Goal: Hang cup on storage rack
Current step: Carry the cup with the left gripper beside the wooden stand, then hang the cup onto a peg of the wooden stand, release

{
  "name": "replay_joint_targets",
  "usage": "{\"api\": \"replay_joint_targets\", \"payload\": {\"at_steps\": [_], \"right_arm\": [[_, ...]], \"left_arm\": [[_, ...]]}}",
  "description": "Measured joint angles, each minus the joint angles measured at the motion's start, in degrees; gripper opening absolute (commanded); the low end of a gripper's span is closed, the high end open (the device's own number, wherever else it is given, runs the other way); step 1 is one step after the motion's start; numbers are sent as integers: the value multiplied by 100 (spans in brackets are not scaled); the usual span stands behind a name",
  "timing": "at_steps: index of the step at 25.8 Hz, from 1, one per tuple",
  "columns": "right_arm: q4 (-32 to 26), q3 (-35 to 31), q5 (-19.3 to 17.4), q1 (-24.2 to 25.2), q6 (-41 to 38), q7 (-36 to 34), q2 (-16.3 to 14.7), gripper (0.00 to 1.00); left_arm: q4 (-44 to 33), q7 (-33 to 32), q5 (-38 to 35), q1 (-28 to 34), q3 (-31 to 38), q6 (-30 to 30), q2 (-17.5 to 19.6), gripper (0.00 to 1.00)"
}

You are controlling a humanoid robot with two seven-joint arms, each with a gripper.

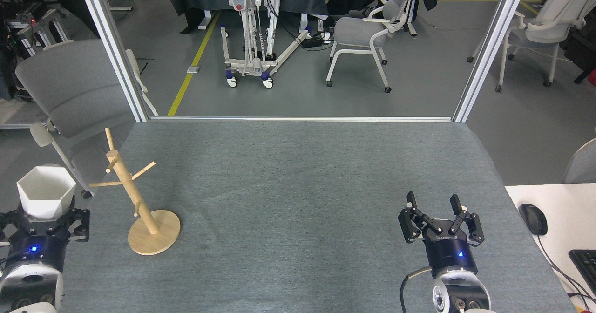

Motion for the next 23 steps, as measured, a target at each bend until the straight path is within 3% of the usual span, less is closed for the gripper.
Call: {"api": "replay_joint_targets", "payload": {"at_steps": [11,23], "right_arm": [[13,-1,-4,-10,10,28,-27,100],[30,-3,-9,-6,10,2,-34,100]], "left_arm": [[127,4,-675,-93,-134,31,-423,0],[243,24,-1140,-165,-334,158,-586,0]]}}
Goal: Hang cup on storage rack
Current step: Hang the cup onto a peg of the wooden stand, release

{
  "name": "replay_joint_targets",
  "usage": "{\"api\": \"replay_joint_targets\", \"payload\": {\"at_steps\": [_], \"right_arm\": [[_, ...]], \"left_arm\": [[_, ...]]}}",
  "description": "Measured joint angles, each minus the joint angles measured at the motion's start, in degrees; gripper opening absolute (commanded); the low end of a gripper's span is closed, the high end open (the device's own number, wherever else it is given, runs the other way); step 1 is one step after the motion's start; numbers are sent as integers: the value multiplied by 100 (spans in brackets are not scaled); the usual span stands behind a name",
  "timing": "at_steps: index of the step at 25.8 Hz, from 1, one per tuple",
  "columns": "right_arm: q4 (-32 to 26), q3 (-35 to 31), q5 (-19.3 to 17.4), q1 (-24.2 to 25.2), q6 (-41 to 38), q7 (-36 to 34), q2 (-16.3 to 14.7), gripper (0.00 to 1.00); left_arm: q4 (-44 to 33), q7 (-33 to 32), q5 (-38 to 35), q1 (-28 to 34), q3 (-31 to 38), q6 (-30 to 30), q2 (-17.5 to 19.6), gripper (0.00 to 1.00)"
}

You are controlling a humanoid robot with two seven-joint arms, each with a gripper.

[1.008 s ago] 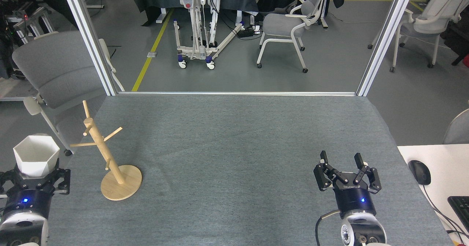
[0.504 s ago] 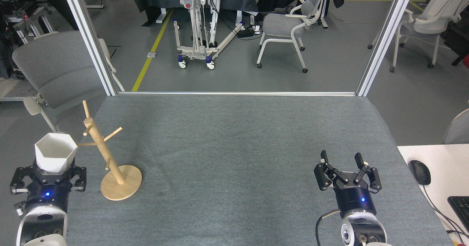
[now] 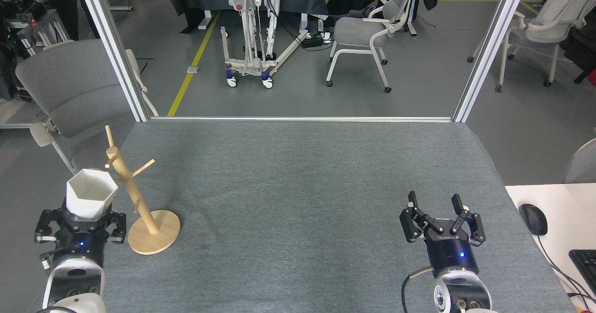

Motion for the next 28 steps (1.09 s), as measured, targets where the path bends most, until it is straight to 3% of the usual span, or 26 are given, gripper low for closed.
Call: {"api": "replay_joint_targets", "payload": {"at_steps": [12,13,16,17,28], "right_arm": [[63,-5,0,-5,0,1,-7,100],[71,-4,0,-5,0,8,-5,100],[83,-5,0,-5,0,15,1,100],[84,-4,0,-5,0,15,5,100],[89,-4,0,-19,-2,19,9,100]], "left_arm": [[107,-1,-345,36,-159,78,-22,0],[125,-9,-355,43,-181,78,-30,18],[160,-20,-370,84,-232,71,-49,85],[165,-22,-371,96,-240,71,-55,98],[223,282,-306,400,-255,95,-29,99]]}}
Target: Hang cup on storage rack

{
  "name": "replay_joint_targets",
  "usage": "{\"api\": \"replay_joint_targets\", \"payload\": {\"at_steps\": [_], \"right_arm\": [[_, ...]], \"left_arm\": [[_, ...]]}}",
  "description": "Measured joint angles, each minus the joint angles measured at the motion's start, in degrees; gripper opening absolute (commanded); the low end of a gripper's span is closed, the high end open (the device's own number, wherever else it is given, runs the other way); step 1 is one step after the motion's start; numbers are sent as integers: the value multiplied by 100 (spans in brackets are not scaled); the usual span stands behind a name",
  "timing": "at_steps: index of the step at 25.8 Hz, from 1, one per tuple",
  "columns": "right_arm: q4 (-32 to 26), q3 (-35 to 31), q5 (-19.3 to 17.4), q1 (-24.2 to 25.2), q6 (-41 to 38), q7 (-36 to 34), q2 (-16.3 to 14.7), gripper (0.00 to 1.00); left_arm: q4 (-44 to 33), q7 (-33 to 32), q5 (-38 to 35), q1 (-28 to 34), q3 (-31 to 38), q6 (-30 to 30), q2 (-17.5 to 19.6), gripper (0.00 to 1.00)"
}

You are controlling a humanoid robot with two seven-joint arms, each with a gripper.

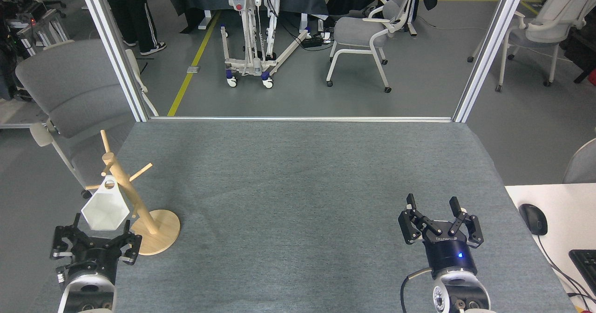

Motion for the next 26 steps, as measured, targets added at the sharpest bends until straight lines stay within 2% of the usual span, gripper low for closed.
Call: {"api": "replay_joint_targets", "payload": {"at_steps": [8,15,18,23,26], "right_arm": [[7,0,-1,-7,0,17,-8,100],[8,2,-3,-14,0,-1,29,100],[7,6,-5,-15,0,-13,39,100],[7,9,-7,-22,0,-20,44,100],[4,9,-8,-23,0,-20,47,100]], "left_arm": [[-19,40,219,341,20,-17,34,99],[-128,483,1108,935,50,-237,48,99],[-141,649,1337,1108,-51,-481,-160,99],[-143,721,2166,1109,-763,-670,-551,99],[-63,732,2752,824,-1454,-244,-627,99]]}}
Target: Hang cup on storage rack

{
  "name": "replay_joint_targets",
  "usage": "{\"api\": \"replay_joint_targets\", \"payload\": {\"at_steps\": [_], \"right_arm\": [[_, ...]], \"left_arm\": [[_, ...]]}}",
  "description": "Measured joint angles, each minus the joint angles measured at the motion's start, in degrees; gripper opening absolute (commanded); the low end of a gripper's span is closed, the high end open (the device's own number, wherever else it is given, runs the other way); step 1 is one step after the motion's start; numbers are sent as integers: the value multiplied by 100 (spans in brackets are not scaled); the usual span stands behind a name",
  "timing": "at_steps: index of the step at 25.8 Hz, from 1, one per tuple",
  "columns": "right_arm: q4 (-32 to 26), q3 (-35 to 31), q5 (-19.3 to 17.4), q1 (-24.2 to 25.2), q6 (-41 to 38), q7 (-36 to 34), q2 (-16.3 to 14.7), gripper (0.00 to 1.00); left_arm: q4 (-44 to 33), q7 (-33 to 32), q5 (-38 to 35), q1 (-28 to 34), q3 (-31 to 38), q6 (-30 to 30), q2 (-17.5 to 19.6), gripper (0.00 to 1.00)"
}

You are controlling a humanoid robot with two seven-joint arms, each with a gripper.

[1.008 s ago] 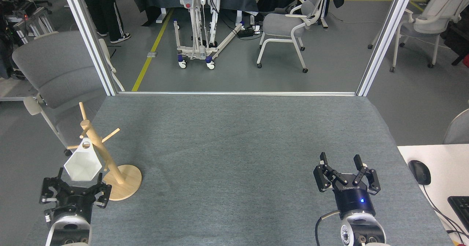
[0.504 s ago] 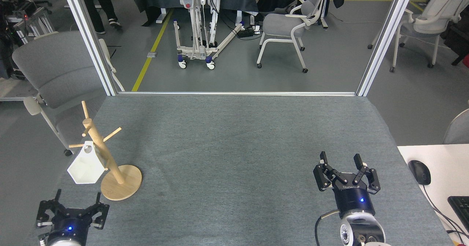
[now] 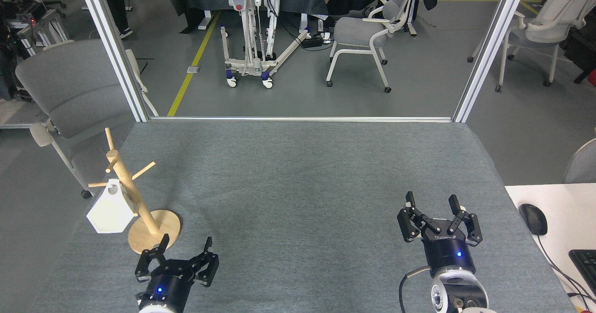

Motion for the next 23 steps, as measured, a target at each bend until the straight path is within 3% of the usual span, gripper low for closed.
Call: {"api": "replay_joint_targets", "payload": {"at_steps": [4,9,23], "right_arm": [[1,0,0,0,0,-5,-1,100],[0,0,0,-3,0,-10,-4,100],[3,1,0,3,0,-4,75,100]], "left_arm": [[317,0,306,-511,-707,565,-46,99],[611,-3,384,-910,-1026,819,-65,99],[585,-83,660,-916,-1347,1129,-60,99]]}}
